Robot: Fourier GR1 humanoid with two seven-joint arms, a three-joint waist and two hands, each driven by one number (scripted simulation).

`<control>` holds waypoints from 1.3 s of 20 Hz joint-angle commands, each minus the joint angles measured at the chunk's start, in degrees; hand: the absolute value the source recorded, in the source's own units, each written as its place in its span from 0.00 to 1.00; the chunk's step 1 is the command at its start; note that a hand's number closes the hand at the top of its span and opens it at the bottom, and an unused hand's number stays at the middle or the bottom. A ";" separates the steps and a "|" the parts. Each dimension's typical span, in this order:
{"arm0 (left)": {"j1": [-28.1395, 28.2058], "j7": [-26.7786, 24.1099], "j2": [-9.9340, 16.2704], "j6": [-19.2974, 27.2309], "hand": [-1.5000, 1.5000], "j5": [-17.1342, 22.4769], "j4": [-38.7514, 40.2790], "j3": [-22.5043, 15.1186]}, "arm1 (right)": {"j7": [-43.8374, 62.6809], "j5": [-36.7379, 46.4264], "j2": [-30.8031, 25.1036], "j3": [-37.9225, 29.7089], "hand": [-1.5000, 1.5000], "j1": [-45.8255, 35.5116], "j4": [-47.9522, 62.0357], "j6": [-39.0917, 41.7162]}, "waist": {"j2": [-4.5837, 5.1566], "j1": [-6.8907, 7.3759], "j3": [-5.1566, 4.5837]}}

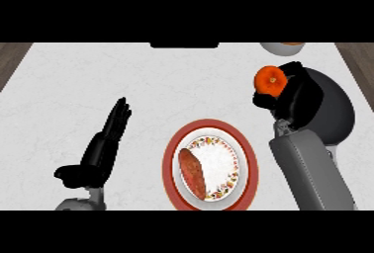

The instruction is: Pick the squash from the plate and place it in the pan

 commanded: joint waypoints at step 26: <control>-1.34 0.60 -0.45 -2.02 0.50 -0.10 -0.68 -0.90 | -44.84 -36.04 -15.71 -27.12 0.00 -12.13 50.18 2.70 | 1.28 3.06 0.32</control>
